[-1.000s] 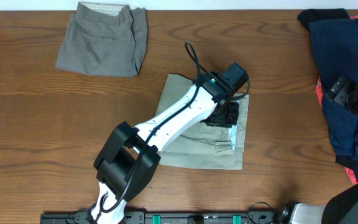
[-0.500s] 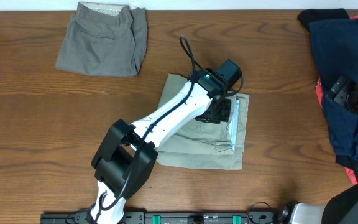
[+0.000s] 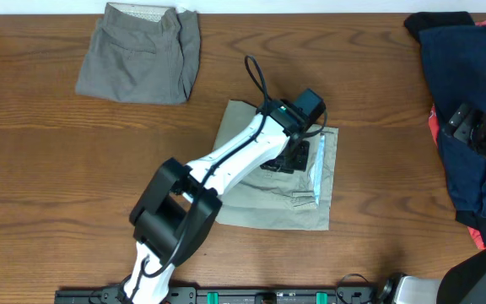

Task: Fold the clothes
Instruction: 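Lower the folded edge onto the right edge and open the left gripper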

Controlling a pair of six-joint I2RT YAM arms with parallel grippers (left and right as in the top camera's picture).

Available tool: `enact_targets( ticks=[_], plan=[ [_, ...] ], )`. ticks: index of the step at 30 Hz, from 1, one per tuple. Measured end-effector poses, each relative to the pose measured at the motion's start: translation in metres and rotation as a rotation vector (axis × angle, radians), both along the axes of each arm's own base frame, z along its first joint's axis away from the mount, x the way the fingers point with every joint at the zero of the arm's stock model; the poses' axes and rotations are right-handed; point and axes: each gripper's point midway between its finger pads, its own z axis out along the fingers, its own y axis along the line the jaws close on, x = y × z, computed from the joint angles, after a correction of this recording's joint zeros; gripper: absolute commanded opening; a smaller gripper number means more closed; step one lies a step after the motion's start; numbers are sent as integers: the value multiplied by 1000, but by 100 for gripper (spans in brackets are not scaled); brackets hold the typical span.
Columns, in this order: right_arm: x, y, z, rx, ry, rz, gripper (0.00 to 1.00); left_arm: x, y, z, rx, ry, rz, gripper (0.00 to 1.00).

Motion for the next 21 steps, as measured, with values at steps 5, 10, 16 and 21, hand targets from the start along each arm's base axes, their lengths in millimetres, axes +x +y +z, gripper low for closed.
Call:
enact_targets(
  ticks=[5, 10, 16, 21],
  plan=[
    [0, 0, 0, 0, 0, 0, 99, -14, -11, -26, -5, 76, -22, 6],
    [0, 0, 0, 0, 0, 0, 99, -31, -32, -44, -53, 140, -54, 6],
    [0, 0, 0, 0, 0, 0, 99, -40, -51, -45, -107, 153, -78, 6],
    [0, 0, 0, 0, 0, 0, 99, -47, -56, -43, -129, 177, -89, 6]
  ],
)
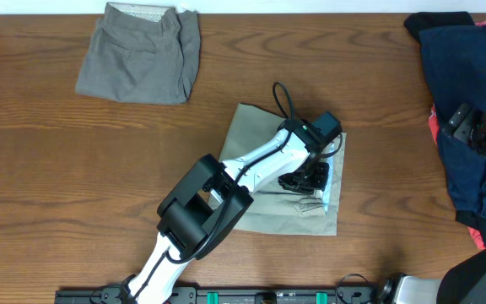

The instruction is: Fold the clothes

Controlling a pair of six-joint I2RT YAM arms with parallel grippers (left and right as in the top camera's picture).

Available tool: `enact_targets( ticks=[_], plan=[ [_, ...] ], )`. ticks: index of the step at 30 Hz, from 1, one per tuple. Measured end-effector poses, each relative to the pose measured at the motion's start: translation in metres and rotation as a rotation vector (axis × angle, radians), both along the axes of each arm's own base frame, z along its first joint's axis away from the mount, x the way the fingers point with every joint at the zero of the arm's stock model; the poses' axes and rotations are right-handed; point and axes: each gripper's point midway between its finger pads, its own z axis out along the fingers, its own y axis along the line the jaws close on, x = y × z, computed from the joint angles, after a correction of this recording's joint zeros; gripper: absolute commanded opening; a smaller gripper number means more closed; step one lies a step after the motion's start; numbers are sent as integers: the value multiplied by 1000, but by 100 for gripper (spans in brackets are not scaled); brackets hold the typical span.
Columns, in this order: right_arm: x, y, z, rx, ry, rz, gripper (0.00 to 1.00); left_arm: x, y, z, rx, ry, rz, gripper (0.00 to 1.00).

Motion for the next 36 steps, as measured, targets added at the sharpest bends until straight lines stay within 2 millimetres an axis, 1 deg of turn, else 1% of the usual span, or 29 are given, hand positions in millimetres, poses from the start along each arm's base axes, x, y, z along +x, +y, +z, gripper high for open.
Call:
enact_targets(
  ticks=[4, 7, 8, 11, 14, 16, 21, 27, 30, 34, 36],
  plan=[
    [0, 0, 0, 0, 0, 0, 99, -2, -2, 2, -12, 10, -1, 6],
    [0, 0, 0, 0, 0, 0, 99, 0, -4, 10, -31, -2, -3, 6],
    [0, 0, 0, 0, 0, 0, 99, 0, -5, 15, -40, -11, -3, 6],
    [0, 0, 0, 0, 0, 0, 99, 10, -7, 37, -68, -82, 1, 6],
    [0, 0, 0, 0, 0, 0, 99, 26, -6, 61, -79, -196, 17, 6],
    [0, 0, 0, 0, 0, 0, 99, 36, -5, 69, -80, -258, 28, 6],
    [0, 0, 0, 0, 0, 0, 99, 60, -5, 69, -65, -363, 56, 6],
    [0, 0, 0, 0, 0, 0, 99, 89, -1, 75, -80, -443, 110, 6],
    [0, 0, 0, 0, 0, 0, 99, 101, -2, 74, -101, -461, 128, 6],
    [0, 0, 0, 0, 0, 0, 99, 105, -15, 63, -153, -447, 111, 6],
    [0, 0, 0, 0, 0, 0, 99, 105, -22, 53, -168, -435, 97, 6]
  ],
)
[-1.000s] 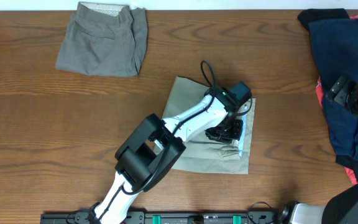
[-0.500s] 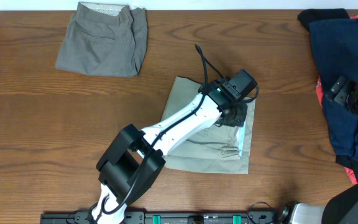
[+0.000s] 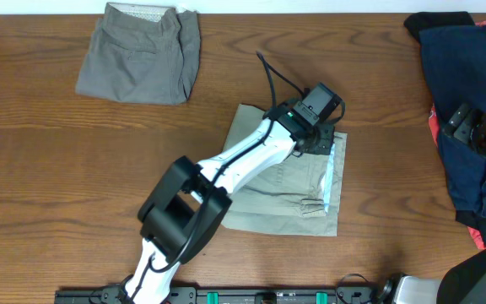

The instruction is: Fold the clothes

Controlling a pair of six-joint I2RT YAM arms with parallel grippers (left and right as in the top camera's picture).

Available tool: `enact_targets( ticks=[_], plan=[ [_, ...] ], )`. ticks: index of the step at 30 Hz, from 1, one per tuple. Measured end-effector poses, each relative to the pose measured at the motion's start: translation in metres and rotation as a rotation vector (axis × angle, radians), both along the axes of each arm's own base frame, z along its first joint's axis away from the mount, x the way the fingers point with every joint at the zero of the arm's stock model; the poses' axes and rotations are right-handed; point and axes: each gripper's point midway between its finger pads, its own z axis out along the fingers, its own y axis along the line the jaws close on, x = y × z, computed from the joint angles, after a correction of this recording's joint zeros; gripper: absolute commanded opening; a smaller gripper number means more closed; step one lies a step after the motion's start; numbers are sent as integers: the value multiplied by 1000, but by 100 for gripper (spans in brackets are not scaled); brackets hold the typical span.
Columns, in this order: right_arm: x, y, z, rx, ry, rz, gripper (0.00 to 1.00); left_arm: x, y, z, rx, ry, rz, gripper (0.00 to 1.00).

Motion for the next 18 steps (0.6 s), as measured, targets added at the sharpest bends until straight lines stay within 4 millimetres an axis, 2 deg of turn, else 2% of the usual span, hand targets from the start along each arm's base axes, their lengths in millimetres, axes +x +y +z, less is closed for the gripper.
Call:
enact_targets(
  ticks=[6, 9, 18],
  plan=[
    [0, 0, 0, 0, 0, 0, 99, -3, -7, -32, 7, 43, -19, 6],
    [0, 0, 0, 0, 0, 0, 99, -5, -7, -40, 12, 60, -23, 6],
    [0, 0, 0, 0, 0, 0, 99, -11, -13, -40, -21, 89, -49, 6]
  ],
)
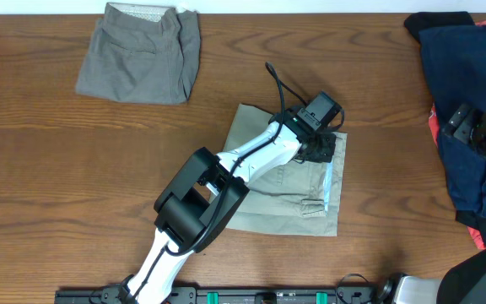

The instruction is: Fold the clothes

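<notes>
A folded khaki garment lies flat at the table's middle, with a pale blue lining strip showing along its right edge. My left arm reaches across it from the front. The left gripper points down onto the garment's upper right corner, and its jaws are hidden under the wrist. My right arm rests at the right edge over the clothes pile, its fingers not discernible.
A folded grey pair of trousers lies at the back left. A loose pile of dark blue and red clothes sits at the right edge. Bare wooden table lies to the left of the khaki garment.
My left gripper has shifted slightly toward the front and right, staying on the khaki garment's upper right corner. The garment and the right arm look unchanged.
At first my left gripper was over the khaki garment's right middle. Then it sat lower, near the lining strip, and the garment lay slightly further right. Later the gripper was at the upper right corner, where it stays now.
</notes>
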Controlling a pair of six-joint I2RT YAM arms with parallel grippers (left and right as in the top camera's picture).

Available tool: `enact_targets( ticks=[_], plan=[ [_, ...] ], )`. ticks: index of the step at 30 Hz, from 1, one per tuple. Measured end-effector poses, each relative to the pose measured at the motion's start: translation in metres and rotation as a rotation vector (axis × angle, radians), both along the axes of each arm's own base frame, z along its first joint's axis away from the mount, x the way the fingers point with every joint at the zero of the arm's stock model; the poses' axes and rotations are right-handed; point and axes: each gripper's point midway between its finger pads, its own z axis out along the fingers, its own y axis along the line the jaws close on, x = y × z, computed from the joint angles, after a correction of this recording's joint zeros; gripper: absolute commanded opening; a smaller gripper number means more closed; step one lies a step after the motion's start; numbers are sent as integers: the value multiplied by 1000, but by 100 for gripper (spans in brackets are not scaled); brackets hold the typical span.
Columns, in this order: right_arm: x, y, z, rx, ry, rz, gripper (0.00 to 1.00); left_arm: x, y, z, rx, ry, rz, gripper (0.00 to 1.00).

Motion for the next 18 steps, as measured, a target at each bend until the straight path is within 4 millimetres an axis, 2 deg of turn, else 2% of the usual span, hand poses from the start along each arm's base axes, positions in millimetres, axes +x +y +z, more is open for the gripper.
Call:
enact_targets(
  ticks=[3, 6, 10, 13, 15, 18],
  plan=[
    [0, 0, 0, 0, 0, 0, 99, -7, 0, 5, -8, 19, -29, 6],
    [0, 0, 0, 0, 0, 0, 99, -16, 5, 21, -6, 34, -44, 6],
    [0, 0, 0, 0, 0, 0, 99, -30, 18, 68, -13, 30, -53, 6],
    [0, 0, 0, 0, 0, 0, 99, -46, 38, 101, 15, 36, -54, 6],
    [0, 0, 0, 0, 0, 0, 99, -55, 49, 108, 43, 56, -53, 6],
    [0, 0, 0, 0, 0, 0, 99, -68, 63, 97, 113, 114, -51, 6]
  ],
)
